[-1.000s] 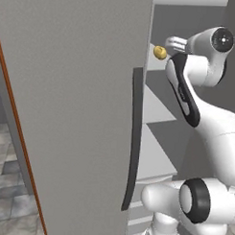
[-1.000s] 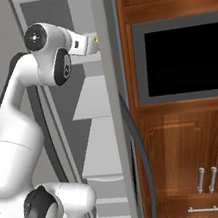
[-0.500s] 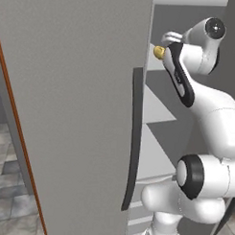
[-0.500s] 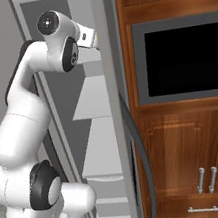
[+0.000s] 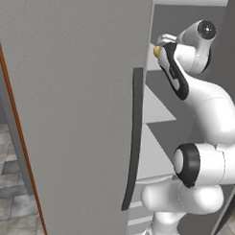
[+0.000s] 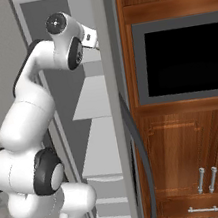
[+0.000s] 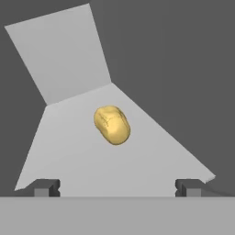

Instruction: Take the potato and lemon out of the freezer and place them in the tupperware container on the counter. Then put the tupperware containing the vegetables back in the freezer.

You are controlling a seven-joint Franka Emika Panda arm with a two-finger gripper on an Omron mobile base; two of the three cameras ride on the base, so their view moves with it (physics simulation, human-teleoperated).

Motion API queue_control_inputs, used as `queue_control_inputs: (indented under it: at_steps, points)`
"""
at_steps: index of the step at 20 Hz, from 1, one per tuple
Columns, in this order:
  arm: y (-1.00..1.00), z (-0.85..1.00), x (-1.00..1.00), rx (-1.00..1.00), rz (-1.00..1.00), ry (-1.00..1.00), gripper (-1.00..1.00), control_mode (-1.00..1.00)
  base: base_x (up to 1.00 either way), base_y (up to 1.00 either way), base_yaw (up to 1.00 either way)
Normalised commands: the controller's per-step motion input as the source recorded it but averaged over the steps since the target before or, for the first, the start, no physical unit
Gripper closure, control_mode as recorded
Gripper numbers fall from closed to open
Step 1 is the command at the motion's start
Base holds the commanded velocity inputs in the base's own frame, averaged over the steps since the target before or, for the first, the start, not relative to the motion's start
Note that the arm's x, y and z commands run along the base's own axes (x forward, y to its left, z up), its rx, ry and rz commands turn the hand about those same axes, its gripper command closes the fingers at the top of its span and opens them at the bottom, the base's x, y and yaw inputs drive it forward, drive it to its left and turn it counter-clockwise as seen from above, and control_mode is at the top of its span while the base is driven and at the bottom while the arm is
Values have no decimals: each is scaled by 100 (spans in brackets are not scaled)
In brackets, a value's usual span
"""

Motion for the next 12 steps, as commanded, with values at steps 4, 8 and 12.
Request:
queue_control_inputs:
  at_steps: [4,8,12]
  points:
    - [-6,-28,46,0,3,0,-100,-100,0,0,0]
    - [-15,-20,49,0,2,0,-100,-100,0,0,0]
    - [-15,-9,59,0,2,1,-100,-100,0,0,0]
